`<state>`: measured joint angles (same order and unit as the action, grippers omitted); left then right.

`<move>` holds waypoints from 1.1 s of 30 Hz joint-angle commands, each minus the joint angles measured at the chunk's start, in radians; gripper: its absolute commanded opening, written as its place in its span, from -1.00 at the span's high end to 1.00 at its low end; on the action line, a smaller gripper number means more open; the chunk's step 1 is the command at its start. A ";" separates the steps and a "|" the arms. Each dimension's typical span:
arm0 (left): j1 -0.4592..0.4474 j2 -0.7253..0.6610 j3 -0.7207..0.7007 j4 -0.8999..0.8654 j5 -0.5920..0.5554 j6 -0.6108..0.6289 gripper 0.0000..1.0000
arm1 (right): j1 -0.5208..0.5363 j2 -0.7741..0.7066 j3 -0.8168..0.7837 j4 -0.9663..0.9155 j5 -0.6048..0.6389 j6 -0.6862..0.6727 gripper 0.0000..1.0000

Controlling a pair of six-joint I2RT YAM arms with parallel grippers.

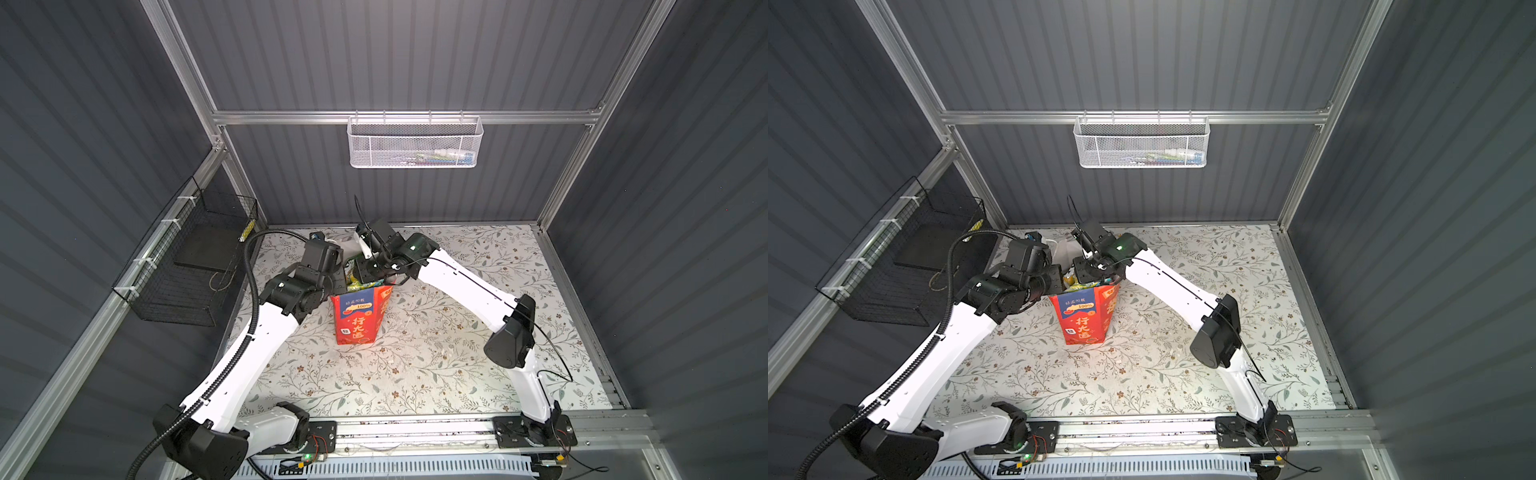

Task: Place the snacks into the paper bag
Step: Place the snack in the paper bag, then pick up the snack from the top-center of the table.

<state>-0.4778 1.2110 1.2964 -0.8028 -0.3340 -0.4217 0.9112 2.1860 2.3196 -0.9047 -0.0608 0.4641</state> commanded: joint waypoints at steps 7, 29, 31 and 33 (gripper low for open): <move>0.003 -0.017 0.024 0.016 -0.025 0.004 1.00 | 0.017 -0.096 0.022 -0.005 -0.042 -0.026 -0.02; 0.002 -0.011 0.048 -0.034 -0.084 -0.013 0.97 | -0.126 -0.838 -0.699 0.265 0.197 0.007 -0.99; 0.002 -0.006 0.048 -0.054 -0.092 -0.022 0.97 | -0.192 -0.876 -0.801 0.304 0.152 0.051 -0.98; 0.002 -0.009 0.047 -0.070 -0.103 -0.028 0.98 | -0.255 -0.898 -0.885 0.346 0.104 0.085 -0.98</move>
<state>-0.4778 1.2114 1.3018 -0.8440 -0.3977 -0.4309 0.7124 1.3163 1.5105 -0.6460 0.0929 0.4751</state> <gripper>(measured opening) 0.049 0.990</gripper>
